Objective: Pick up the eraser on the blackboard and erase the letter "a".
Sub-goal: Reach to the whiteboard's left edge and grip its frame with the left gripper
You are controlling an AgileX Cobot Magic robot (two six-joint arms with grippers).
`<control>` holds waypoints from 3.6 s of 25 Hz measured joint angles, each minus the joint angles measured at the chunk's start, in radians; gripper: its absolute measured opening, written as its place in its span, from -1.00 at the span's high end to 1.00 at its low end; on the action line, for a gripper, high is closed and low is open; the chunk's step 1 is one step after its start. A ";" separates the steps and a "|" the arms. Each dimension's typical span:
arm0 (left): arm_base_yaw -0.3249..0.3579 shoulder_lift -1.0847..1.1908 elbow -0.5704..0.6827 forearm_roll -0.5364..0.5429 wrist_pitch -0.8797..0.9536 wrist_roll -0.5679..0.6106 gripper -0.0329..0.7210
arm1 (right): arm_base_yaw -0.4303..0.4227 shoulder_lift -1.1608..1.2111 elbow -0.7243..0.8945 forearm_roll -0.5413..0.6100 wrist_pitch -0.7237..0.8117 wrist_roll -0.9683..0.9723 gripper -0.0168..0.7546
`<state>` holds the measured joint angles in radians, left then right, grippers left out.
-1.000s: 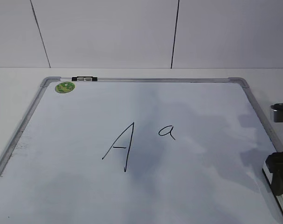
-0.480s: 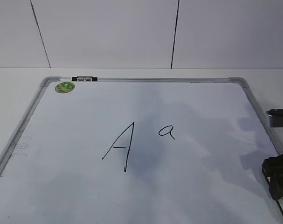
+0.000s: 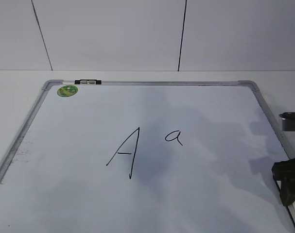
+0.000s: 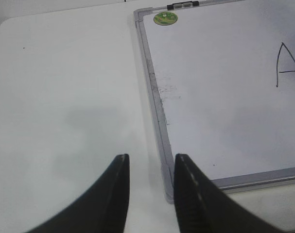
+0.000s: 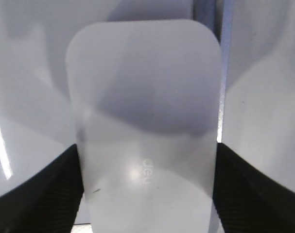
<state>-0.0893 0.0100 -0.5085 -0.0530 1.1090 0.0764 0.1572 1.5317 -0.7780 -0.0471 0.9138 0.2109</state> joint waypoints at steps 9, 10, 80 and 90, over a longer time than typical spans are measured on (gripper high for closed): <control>0.000 0.000 0.000 0.000 0.000 0.000 0.29 | 0.000 0.000 0.000 0.000 -0.002 0.003 -0.59; 0.000 0.000 0.000 0.000 0.000 0.000 0.29 | 0.000 0.000 0.000 0.000 -0.002 0.003 -0.59; 0.000 0.013 0.000 -0.031 -0.004 0.000 0.29 | 0.303 0.122 -0.490 0.023 0.305 -0.038 -0.49; 0.000 0.424 -0.111 0.037 -0.179 0.026 0.28 | 0.305 0.139 -0.528 0.017 0.307 -0.044 -0.49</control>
<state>-0.0893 0.4344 -0.6192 -0.0160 0.9302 0.1024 0.4623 1.6704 -1.3064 -0.0298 1.2205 0.1672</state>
